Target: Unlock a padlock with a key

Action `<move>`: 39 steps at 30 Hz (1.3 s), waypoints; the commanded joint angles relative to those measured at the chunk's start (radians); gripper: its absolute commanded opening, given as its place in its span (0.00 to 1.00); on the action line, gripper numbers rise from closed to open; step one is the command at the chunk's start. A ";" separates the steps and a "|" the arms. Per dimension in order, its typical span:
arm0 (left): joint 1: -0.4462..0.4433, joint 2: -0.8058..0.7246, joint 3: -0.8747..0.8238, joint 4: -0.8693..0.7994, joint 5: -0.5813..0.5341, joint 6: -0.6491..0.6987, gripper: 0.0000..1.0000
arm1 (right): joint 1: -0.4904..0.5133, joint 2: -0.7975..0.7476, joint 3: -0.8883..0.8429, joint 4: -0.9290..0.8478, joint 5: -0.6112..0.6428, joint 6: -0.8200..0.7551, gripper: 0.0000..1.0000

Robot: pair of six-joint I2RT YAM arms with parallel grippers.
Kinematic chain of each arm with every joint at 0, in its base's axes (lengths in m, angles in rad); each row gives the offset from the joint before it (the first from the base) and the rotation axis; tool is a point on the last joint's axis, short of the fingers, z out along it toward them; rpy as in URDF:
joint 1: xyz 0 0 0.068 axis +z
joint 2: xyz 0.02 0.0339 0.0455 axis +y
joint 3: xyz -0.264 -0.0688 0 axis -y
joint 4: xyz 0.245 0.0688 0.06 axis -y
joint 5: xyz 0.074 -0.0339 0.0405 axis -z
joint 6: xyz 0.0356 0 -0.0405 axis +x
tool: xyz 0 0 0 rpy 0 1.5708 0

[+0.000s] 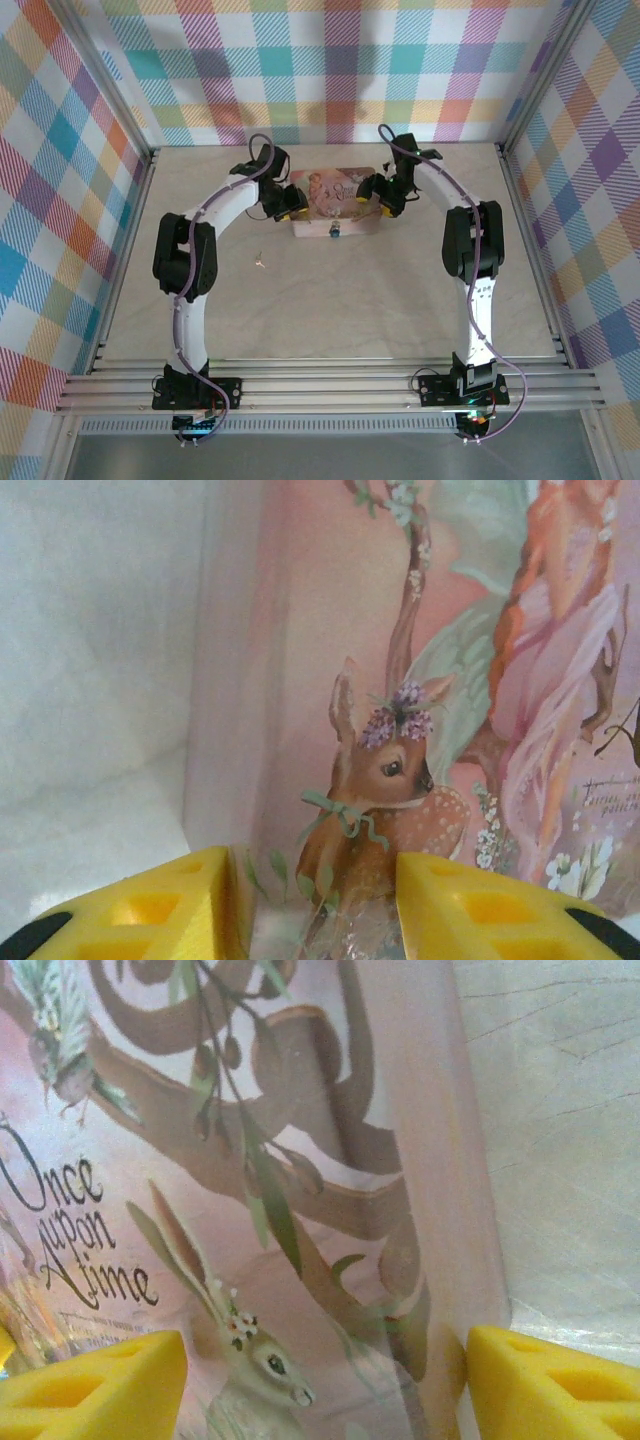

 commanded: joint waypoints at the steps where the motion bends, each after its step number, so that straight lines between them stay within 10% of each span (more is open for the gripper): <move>1: -0.039 0.049 0.064 0.030 0.045 -0.005 0.47 | 0.055 0.018 0.011 -0.031 -0.188 -0.003 0.74; 14: 0.020 -0.033 0.130 -0.126 -0.064 0.088 0.60 | 0.013 -0.101 -0.127 0.107 -0.185 0.108 0.83; 39: 0.141 -0.364 -0.535 -0.065 -0.106 0.086 0.55 | 0.061 -0.670 -0.890 0.322 -0.107 0.160 0.82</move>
